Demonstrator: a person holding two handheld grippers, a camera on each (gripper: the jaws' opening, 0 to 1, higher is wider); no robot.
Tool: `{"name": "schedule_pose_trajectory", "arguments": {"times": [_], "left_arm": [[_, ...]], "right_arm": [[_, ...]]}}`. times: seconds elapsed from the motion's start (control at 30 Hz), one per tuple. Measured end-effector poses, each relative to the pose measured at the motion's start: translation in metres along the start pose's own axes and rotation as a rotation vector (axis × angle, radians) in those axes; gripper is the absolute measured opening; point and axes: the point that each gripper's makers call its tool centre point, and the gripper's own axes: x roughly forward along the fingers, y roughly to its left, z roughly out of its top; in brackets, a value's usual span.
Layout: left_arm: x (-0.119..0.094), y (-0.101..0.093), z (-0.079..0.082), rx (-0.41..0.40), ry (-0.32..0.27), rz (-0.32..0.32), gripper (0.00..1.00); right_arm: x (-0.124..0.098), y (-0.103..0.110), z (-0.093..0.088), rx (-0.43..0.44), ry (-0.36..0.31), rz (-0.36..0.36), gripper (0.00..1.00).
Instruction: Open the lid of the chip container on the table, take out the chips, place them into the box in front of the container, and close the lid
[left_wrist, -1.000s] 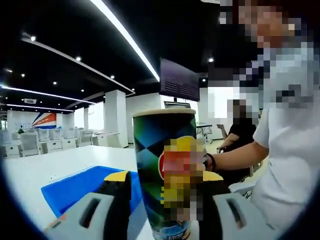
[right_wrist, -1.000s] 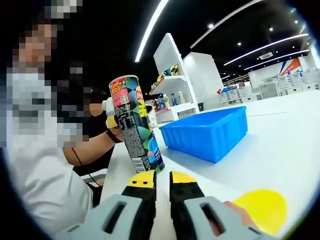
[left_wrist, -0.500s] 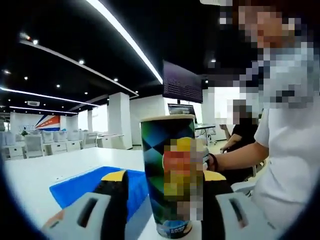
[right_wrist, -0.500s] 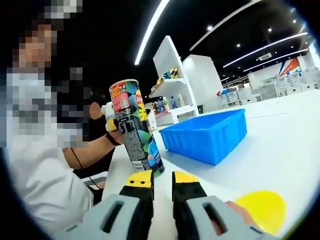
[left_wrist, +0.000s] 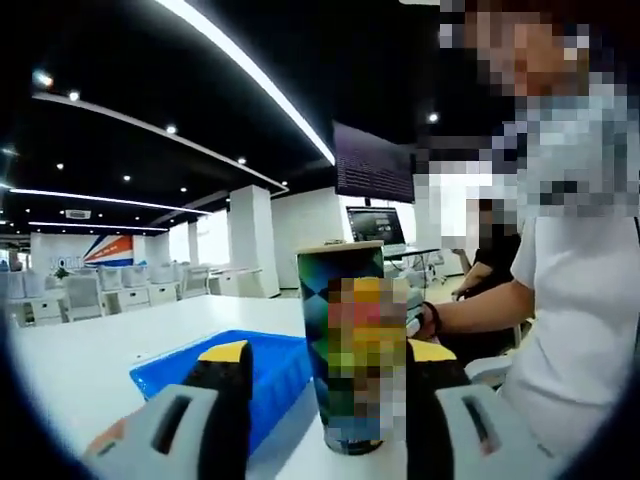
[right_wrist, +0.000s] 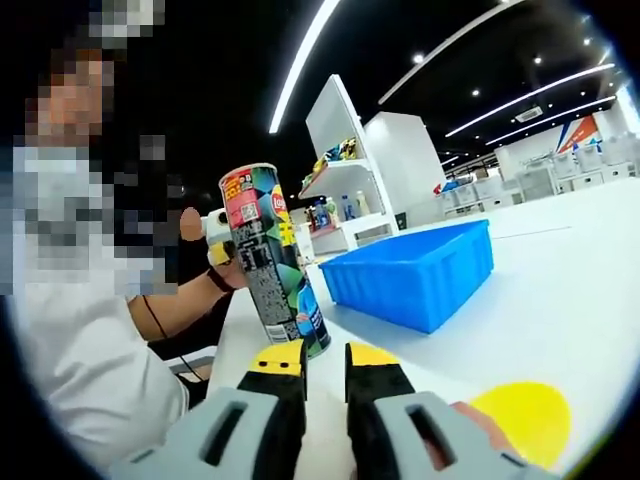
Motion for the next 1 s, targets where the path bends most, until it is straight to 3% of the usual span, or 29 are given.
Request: {"name": "schedule_pose_trajectory", "arguments": {"times": [0.13, 0.3, 0.5, 0.7, 1.0], "left_arm": [[-0.011, 0.003, 0.008, -0.021, -0.034, 0.017, 0.61], [-0.017, -0.002, 0.008, -0.018, -0.024, 0.014, 0.62], [-0.024, -0.008, 0.015, -0.046, -0.057, 0.004, 0.63], [-0.025, -0.017, 0.017, -0.034, -0.041, -0.002, 0.63], [-0.03, -0.021, 0.015, -0.031, -0.04, -0.003, 0.63]], "right_arm": [[0.0, 0.0, 0.0, 0.006, 0.003, -0.001, 0.16], [0.002, 0.001, -0.001, -0.005, 0.017, -0.001, 0.16], [0.004, 0.004, 0.002, -0.031, 0.033, -0.008, 0.18], [-0.001, 0.009, 0.016, -0.124, 0.057, -0.029, 0.21], [-0.027, -0.012, 0.034, -0.195, 0.077, -0.11, 0.26]]}}
